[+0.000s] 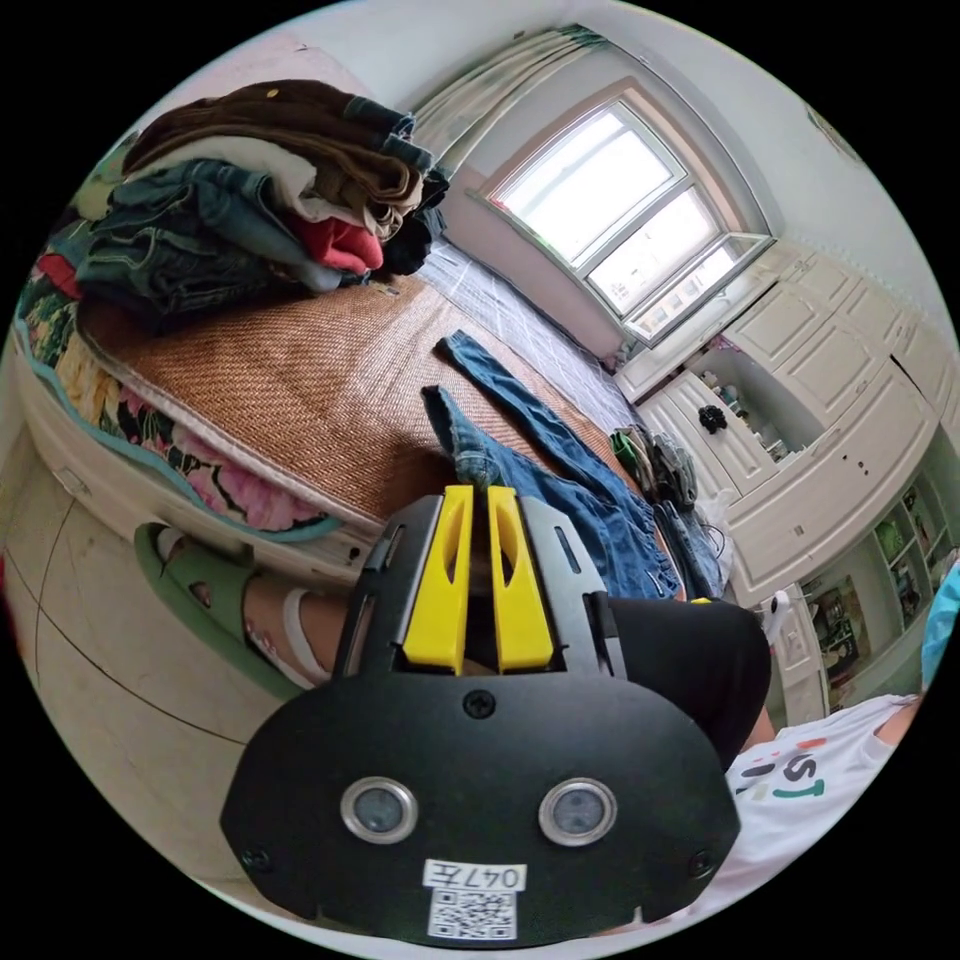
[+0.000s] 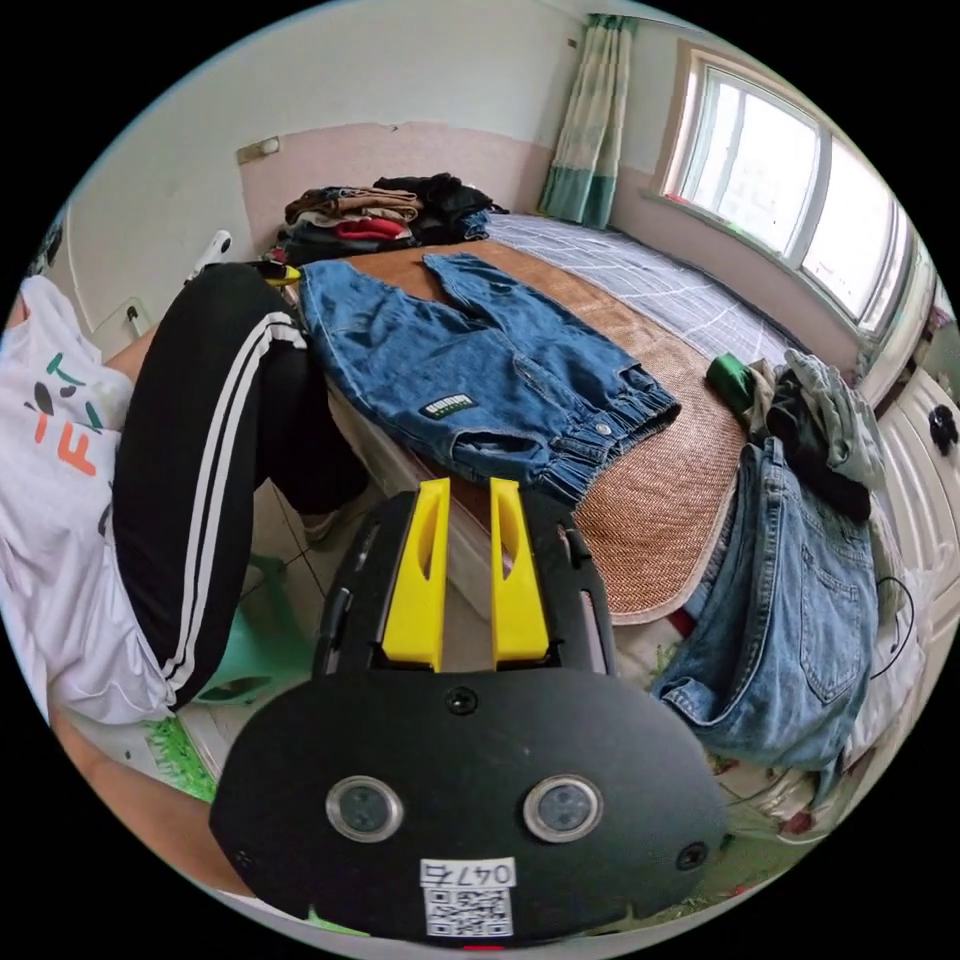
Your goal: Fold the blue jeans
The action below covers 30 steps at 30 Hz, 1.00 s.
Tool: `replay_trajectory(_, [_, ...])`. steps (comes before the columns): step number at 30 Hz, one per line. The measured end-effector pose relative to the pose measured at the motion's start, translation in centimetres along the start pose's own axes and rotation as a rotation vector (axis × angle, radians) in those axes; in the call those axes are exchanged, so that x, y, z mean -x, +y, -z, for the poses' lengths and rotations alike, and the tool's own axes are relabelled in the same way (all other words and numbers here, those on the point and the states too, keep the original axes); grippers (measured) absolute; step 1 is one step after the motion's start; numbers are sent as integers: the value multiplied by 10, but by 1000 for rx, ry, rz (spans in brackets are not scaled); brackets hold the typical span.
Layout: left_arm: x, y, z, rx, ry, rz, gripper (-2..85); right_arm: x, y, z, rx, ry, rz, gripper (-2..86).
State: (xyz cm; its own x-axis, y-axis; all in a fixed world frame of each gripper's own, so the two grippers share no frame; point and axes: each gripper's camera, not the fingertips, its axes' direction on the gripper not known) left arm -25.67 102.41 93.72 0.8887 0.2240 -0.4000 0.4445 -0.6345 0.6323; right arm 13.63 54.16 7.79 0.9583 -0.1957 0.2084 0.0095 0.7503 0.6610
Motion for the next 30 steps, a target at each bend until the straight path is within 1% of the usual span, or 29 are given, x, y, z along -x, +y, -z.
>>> replay_trajectory(4, [-10, -19, 19, -7, 18, 4, 0, 22, -15, -1, 19, 104, 102, 42])
replay_trajectory(10, [-29, -45, 36, -13, 3, -20, -1, 47, -49, -10, 49, 38, 236, 31])
replay_trajectory(12, [-29, -54, 38, -17, -20, -18, -1, 49, -56, -21, 61, 58, 216, 16])
replay_trajectory(14, [-25, -66, 39, -21, -61, -19, -1, 37, -64, -54, 194, 160, 123, 0])
replay_trajectory(17, [-19, -78, 31, -4, -68, -2, -1, 25, -76, -69, 220, 106, 21, -4])
replay_trajectory(18, [-19, -79, 29, 0, -74, -2, -1, 26, -79, -66, 216, 111, 21, -5])
replay_trajectory(20, [-19, -81, 26, 7, -89, -3, 0, 28, -83, -40, 100, 127, -8, -5])
replay_trajectory(22, [-16, -80, 23, 2, -73, 5, 1, 20, -79, -23, 27, 70, -61, -5])
replay_trajectory(23, [-12, -79, 19, 1, -61, 14, 1, 14, -78, -19, 26, 40, -86, -5])
replay_trajectory(25, [-6, -76, 11, 4, -52, 28, 1, 14, -80, -24, 79, 40, -68, -6])
replay_trajectory(28, [-1, -73, 0, 0, -41, 42, 0, 28, -93, -47, 171, 13, 18, -6])
replay_trajectory(30, [0, -71, -5, -4, -44, 43, 0, 32, -102, -66, 198, 7, 18, -5])
